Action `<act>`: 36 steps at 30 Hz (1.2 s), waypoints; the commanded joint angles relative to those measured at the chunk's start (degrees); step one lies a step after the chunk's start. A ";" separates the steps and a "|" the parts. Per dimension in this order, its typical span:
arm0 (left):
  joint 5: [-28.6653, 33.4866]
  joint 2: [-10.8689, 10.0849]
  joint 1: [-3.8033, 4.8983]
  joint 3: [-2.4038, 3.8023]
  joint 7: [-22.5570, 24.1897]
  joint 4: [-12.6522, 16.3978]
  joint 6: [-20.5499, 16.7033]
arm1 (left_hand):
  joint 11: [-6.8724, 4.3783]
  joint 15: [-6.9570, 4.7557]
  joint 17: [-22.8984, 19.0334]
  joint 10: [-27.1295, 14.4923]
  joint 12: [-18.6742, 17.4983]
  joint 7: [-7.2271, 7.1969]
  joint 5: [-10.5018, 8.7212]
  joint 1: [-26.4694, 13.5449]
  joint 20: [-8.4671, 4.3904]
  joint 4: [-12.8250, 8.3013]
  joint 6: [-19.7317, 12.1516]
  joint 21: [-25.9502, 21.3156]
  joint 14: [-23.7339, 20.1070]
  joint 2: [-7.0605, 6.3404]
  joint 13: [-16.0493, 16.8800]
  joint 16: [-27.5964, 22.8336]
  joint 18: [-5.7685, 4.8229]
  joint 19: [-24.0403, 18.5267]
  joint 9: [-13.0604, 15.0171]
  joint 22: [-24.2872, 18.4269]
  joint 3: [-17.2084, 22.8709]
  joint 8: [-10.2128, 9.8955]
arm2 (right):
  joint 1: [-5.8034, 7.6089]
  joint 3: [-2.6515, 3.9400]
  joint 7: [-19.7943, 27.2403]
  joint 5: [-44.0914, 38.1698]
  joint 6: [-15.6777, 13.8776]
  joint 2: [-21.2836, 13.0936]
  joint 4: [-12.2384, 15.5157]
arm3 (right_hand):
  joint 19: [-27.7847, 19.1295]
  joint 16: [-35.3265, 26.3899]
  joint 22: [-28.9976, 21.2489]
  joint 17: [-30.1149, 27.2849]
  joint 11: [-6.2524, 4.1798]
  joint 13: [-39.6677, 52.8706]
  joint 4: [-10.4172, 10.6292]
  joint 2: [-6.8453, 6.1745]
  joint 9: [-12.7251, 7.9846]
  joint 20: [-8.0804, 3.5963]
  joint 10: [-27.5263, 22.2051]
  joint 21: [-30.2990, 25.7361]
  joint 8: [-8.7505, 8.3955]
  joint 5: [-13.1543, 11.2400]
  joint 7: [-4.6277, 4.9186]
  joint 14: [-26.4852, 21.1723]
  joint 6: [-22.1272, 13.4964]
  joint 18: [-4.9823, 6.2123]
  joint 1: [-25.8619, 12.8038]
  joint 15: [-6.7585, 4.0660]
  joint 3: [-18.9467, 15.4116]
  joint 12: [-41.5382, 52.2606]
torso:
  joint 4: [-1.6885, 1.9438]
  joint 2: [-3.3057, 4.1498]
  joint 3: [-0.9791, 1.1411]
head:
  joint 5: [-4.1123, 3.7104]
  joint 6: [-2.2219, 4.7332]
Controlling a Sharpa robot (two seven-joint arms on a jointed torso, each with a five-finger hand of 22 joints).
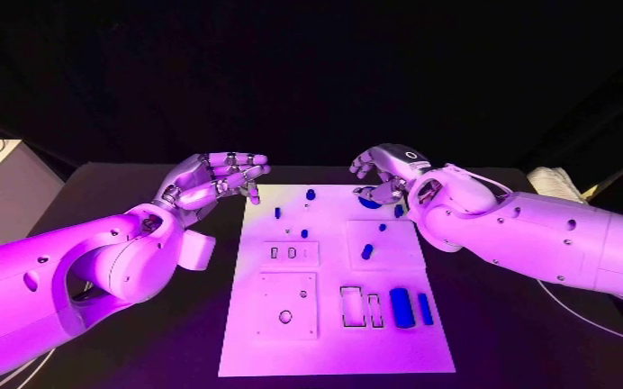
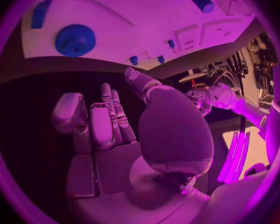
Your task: Assemble the parts on the task board
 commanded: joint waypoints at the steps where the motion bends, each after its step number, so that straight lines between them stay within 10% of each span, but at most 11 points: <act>1: -1.33 0.05 0.09 0.04 0.34 -0.08 1.90 | -0.12 -0.06 -0.06 -0.42 0.26 0.27 -0.38 -0.21 -0.10 0.16 -0.49 0.36 -0.45 -0.13 0.00 0.42 0.80 -0.52 -0.06 0.14 0.37 0.26 | 0.42 0.04 -1.52 7.58 0.59 -2.04 1.52 | 1.70 1.50 2.96 2.11 -0.30 0.80 0.16 0.21 -0.22 0.14 3.44 2.38 -0.64 -0.17 0.32 1.76 -0.89 -0.54 0.88 0.07 -1.71 1.85 | -0.60 -0.25 0.35 | -0.15 0.27; 10: -1.51 0.15 0.08 0.03 0.38 -0.58 2.29 | -0.13 -0.07 -0.07 -0.43 0.26 0.26 -0.42 -0.32 -0.10 0.19 -0.50 0.43 -0.44 -0.19 0.00 0.47 0.81 -0.57 -0.06 0.17 0.34 0.26 | 0.92 0.10 -3.07 10.23 5.81 -4.42 0.60 | 4.61 5.45 9.68 7.47 -3.05 19.42 4.48 1.13 0.56 -1.53 6.85 7.53 0.57 -0.58 -1.82 2.80 -0.49 -1.89 6.07 -2.48 -12.45 23.25 | -0.71 -0.25 0.59 | -0.20 0.02; 12: -1.52 0.18 0.08 0.03 0.38 -0.64 2.34 | -0.13 -0.07 -0.07 -0.43 0.26 0.27 -0.43 -0.35 -0.10 0.20 -0.50 0.46 -0.42 -0.22 0.00 0.49 0.81 -0.58 -0.06 0.19 0.33 0.27 | 0.94 0.10 -3.38 10.65 7.14 -4.19 -0.06 | 6.11 9.06 13.43 13.64 -2.42 54.52 8.49 2.03 0.88 -1.08 10.27 10.37 1.51 0.38 -1.56 3.92 -1.06 -2.60 8.54 -2.01 -15.95 55.39 | -0.73 -0.25 0.54 | -0.29 -0.06; 15: -1.53 0.22 0.07 0.03 0.39 -0.69 2.39 | -0.13 -0.07 -0.07 -0.43 0.26 0.27 -0.43 -0.35 -0.10 0.20 -0.50 0.46 -0.42 -0.22 0.00 0.49 0.81 -0.58 -0.06 0.19 0.33 0.27 | 0.92 0.09 -3.78 11.05 8.73 -3.56 -1.20 | 7.70 11.42 16.94 18.10 -1.94 68.99 11.09 1.71 1.00 -0.94 15.99 13.19 2.24 1.18 -1.31 4.76 -1.25 -3.22 9.70 -1.22 -17.51 67.47 | -0.76 -0.23 0.50 | -0.28 -0.10; 36: -1.55 0.48 0.07 0.03 0.29 -0.85 2.63 | -0.13 -0.07 -0.07 -0.43 0.26 0.29 -0.44 -0.40 -0.10 0.21 -0.49 0.50 -0.41 -0.24 0.00 0.53 0.81 -0.61 -0.05 0.22 0.32 0.28 | -0.61 0.03 -5.28 12.76 10.25 3.10 -8.93 | 11.28 14.72 24.11 25.43 -1.40 82.91 14.41 2.36 1.18 -0.09 25.30 19.19 3.89 2.94 -0.75 6.27 -1.26 -4.89 11.37 -0.35 -18.57 78.21 | -0.28 -0.02 0.55 | -0.26 -0.64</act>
